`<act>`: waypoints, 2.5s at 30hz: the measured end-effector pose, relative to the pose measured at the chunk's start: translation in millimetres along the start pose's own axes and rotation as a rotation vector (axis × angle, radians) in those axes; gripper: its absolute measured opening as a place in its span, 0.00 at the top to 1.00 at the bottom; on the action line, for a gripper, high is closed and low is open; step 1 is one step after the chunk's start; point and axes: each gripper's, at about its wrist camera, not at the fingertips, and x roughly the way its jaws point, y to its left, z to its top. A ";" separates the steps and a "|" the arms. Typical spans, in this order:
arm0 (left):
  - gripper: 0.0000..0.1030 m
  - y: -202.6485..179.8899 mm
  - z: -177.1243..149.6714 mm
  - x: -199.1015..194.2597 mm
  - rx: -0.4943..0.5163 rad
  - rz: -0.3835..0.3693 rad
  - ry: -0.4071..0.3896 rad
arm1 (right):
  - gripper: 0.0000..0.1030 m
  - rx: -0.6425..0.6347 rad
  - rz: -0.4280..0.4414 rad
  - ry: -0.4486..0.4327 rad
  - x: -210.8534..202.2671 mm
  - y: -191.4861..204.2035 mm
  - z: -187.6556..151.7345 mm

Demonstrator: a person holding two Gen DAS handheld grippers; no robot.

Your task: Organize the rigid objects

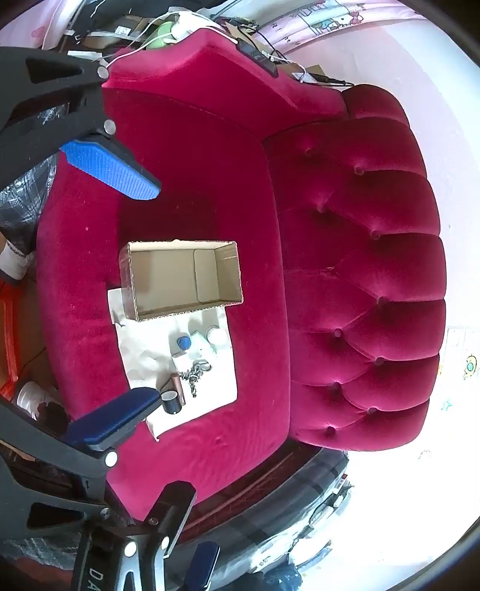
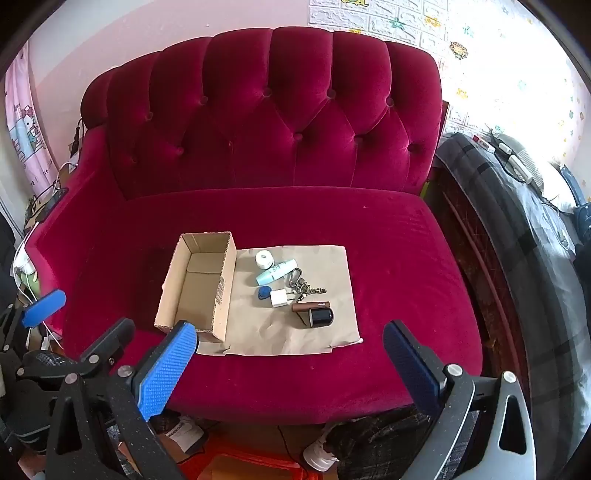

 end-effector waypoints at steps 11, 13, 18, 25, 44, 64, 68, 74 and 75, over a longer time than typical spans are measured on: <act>0.00 0.1 2.2 -0.7 -0.001 -0.005 0.007 | 0.00 -0.009 -0.009 0.001 1.8 2.0 1.1; 0.00 0.7 2.6 -0.3 -0.001 -0.006 0.008 | 0.00 -0.008 -0.006 0.001 2.3 1.8 0.4; 0.00 1.4 2.4 0.2 0.000 -0.010 0.010 | 0.00 -0.010 -0.010 0.000 3.2 1.5 0.7; 0.00 1.3 2.7 0.9 -0.002 -0.011 0.011 | 0.00 -0.014 -0.014 -0.001 4.6 2.4 0.1; 0.00 1.4 2.9 6.9 -0.010 -0.018 0.025 | 0.00 -0.020 -0.014 0.008 10.9 3.3 3.4; 0.00 27.0 8.0 50.1 -0.050 -0.006 0.085 | 0.00 -0.014 0.005 0.036 50.8 0.0 11.2; 0.00 33.4 9.8 66.3 -0.034 0.010 0.095 | 0.00 -0.029 0.009 0.048 66.1 -0.6 14.4; 0.00 51.2 7.9 104.4 -0.025 0.031 0.141 | 0.00 -0.044 0.009 0.079 102.4 -6.3 17.1; 0.00 54.3 6.9 110.1 -0.027 0.034 0.149 | 0.00 -0.047 0.009 0.087 109.2 -7.1 17.1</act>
